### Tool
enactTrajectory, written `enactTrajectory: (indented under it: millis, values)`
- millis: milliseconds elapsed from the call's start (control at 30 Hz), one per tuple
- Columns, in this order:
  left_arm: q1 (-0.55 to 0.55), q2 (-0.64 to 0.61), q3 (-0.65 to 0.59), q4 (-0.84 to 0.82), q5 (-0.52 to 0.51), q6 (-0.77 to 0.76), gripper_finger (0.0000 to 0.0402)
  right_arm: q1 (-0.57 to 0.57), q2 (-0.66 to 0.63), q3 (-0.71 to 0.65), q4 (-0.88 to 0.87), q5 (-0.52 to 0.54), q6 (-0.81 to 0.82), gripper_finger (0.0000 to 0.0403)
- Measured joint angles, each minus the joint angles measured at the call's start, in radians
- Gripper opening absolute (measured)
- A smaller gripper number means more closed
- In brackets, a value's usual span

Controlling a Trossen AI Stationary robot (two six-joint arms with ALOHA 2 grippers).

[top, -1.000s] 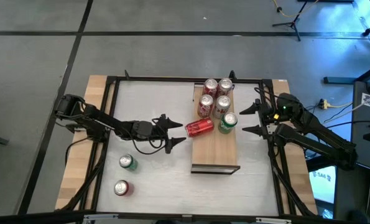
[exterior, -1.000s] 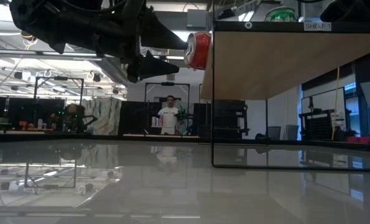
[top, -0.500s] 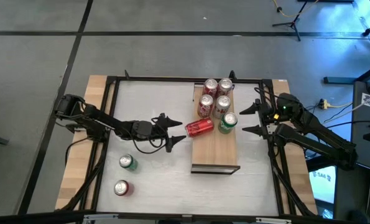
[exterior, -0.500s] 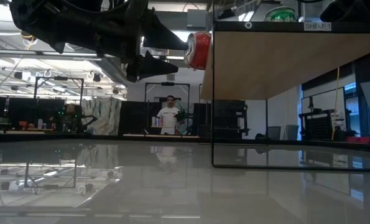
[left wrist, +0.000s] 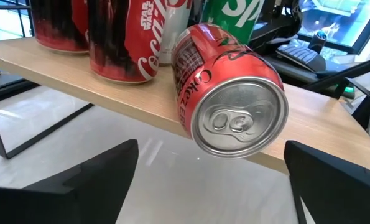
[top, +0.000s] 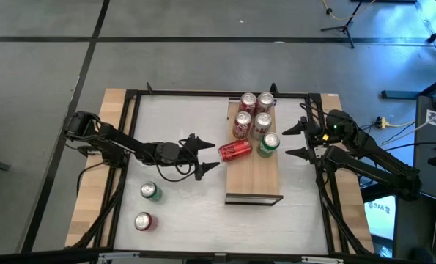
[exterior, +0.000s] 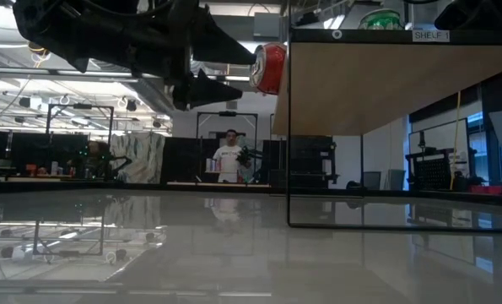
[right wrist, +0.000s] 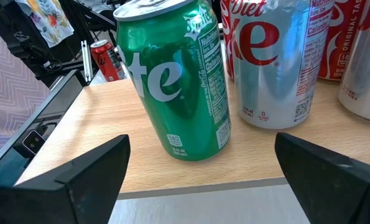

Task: Place canned beverage on shelf
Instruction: Put the top red black soda can on the shelf

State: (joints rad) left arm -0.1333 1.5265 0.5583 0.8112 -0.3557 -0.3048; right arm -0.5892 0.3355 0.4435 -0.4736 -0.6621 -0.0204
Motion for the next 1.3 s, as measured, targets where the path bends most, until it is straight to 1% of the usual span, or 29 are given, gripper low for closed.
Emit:
enactTrajectory:
  millis: [100, 400, 500, 633, 800, 1033, 1300]
  values:
    - [0.000, 0.000, 0.000, 0.010, 0.000, 0.001, 0.0387, 0.000, 0.000, 0.000, 0.000, 0.000, 0.000, 0.0397]
    - [-0.011, 0.000, 0.014, 0.016, -0.003, -0.022, 0.0385, 0.000, 0.000, 0.000, 0.000, 0.000, 0.000, 0.0397]
    - [-0.026, 0.006, 0.045, 0.019, -0.018, 0.036, 0.0385, 0.000, 0.000, 0.000, 0.000, 0.000, 0.000, 0.0397]
    - [-0.042, 0.006, 0.091, -0.037, -0.027, 0.130, 0.0385, 0.000, 0.000, 0.000, 0.000, 0.000, 0.000, 0.0397]
    - [-0.045, 0.006, 0.126, -0.093, -0.048, 0.140, 0.0385, 0.000, 0.000, 0.000, 0.000, 0.000, 0.000, 0.0397]
    - [-0.044, 0.059, 0.147, -0.109, -0.072, 0.133, 0.0385, 0.000, 0.000, 0.000, 0.000, 0.000, 0.000, 0.0397]
    - [-0.042, 0.122, 0.148, -0.053, -0.078, 0.132, 0.0385, 0.000, 0.000, 0.000, 0.000, 0.000, 0.000, 0.0397]
